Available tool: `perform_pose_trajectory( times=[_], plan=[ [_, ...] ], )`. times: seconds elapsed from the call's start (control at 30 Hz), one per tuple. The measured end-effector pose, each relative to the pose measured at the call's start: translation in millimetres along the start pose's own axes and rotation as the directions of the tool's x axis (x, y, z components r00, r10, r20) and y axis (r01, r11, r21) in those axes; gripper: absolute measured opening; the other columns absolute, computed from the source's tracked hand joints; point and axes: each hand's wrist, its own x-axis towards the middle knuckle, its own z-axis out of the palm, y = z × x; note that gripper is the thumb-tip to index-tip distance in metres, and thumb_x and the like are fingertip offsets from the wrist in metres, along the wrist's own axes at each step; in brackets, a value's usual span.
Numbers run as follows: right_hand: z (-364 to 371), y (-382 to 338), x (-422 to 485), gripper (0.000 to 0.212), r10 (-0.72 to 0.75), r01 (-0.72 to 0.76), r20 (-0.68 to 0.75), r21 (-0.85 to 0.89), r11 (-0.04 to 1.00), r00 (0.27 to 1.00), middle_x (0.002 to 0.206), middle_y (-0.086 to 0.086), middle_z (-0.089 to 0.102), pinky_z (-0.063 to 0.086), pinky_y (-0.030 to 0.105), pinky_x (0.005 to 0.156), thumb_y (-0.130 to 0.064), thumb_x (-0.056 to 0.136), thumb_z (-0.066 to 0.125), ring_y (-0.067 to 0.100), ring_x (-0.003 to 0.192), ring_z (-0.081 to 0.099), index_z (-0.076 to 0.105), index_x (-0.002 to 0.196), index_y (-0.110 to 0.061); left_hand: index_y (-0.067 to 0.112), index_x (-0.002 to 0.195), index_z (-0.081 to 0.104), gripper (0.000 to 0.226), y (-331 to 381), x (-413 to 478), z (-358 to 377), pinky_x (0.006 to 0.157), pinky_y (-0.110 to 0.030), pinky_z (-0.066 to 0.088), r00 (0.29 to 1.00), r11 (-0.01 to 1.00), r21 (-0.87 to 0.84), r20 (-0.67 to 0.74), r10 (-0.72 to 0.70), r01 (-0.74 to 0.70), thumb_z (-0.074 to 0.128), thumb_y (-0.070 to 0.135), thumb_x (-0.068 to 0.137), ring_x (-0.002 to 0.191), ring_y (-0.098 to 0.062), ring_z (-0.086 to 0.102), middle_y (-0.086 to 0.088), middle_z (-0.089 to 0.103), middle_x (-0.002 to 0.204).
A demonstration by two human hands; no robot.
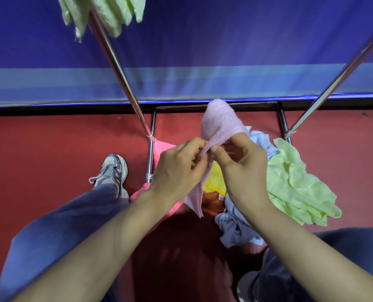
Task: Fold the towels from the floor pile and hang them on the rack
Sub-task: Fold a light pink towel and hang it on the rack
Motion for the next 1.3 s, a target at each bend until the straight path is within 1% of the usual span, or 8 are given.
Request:
perform_pose_trajectory(
  times=[0.2,0.37,0.5,0.63,0.8,0.87,1.13,1.3],
  plan=[
    [-4,-4,0,0.021,-0.056,0.051,-0.076,-0.062,0.997,0.996,0.061,0.011,0.052,0.033,0.016,0.054,0.003,0.083,0.061,0.009,0.058,0.041,0.052,0.065,0.0,0.019,0.088,0.06,0.008,9,-2,0,0.054,-0.036,0.052,0.998,0.999,0.013,-0.053,0.042,-0.042,0.066,0.023,0.085,0.059,-0.015,0.057,0.007,0.059,0.073],
    [-4,-6,-3,0.049,-0.043,0.038,-0.086,-0.054,0.998,0.995,0.049,-0.01,0.025,0.019,0.018,0.049,0.004,0.084,0.055,0.005,0.051,0.022,0.027,0.055,-0.024,0.017,0.083,0.054,0.02,10,-2,-3,0.056,-0.038,0.049,0.997,0.998,0.058,-0.068,0.029,-0.025,0.069,0.007,0.074,0.059,-0.018,0.05,0.006,0.053,0.071],
    [-1,-4,-7,0.049,-0.041,0.037,-0.04,-0.093,0.995,0.998,0.05,-0.01,0.024,0.02,0.022,0.05,-0.01,0.091,0.056,0.005,0.052,0.023,0.024,0.058,-0.026,0.015,0.08,0.051,0.022,8,6,-12,0.058,-0.035,0.044,0.978,0.998,0.058,-0.208,-0.021,0.034,0.064,0.004,0.067,0.058,-0.012,0.043,0.008,0.045,0.062],
    [2,-6,-12,0.04,-0.044,0.044,0.004,-0.108,0.993,0.999,0.051,-0.009,0.028,0.023,0.029,0.051,-0.026,0.091,0.054,0.006,0.053,0.025,0.028,0.06,-0.023,0.017,0.081,0.051,0.021,7,5,-13,0.053,-0.036,0.043,0.977,0.991,0.129,-0.212,-0.005,0.033,0.063,0.007,0.066,0.06,-0.02,0.045,0.015,0.037,0.062],
    [2,-6,-12,0.037,-0.033,0.033,0.007,-0.104,0.994,0.999,0.051,-0.009,0.033,0.027,0.03,0.051,-0.026,0.091,0.052,0.006,0.053,0.028,0.033,0.061,-0.014,0.016,0.08,0.052,0.014,14,0,-7,0.054,-0.036,0.041,0.983,0.988,0.156,-0.183,0.034,-0.005,0.065,0.018,0.076,0.06,-0.017,0.046,0.012,0.042,0.071],
    [1,-6,-13,0.039,-0.03,0.031,0.012,-0.096,0.995,0.999,0.048,-0.003,0.038,0.03,0.034,0.049,-0.03,0.092,0.052,0.015,0.05,0.032,0.035,0.062,-0.012,0.015,0.08,0.052,0.012,14,1,-9,0.054,-0.036,0.042,0.978,0.99,0.138,-0.205,0.036,-0.008,0.063,0.016,0.076,0.059,-0.017,0.047,0.007,0.049,0.075],
    [6,-5,-17,0.051,-0.083,0.088,0.051,-0.108,0.99,0.995,0.048,-0.011,0.033,0.022,0.024,0.05,-0.02,0.098,0.057,0.006,0.05,0.026,0.028,0.059,-0.033,0.015,0.095,0.053,0.016,13,1,-6,0.06,-0.034,0.045,0.98,0.995,0.092,-0.195,0.047,-0.029,0.06,0.02,0.082,0.069,-0.017,0.056,0.002,0.055,0.093],
    [10,-5,-22,0.044,-0.096,0.101,0.044,-0.106,0.989,0.994,0.049,-0.008,0.032,0.027,0.035,0.049,-0.026,0.096,0.053,0.01,0.053,0.028,0.029,0.06,-0.033,0.022,0.092,0.047,0.022,11,4,-7,0.057,-0.038,0.044,0.957,0.999,0.044,-0.288,0.02,-0.008,0.06,0.013,0.078,0.07,-0.011,0.046,0.006,0.048,0.092]
  ],
)
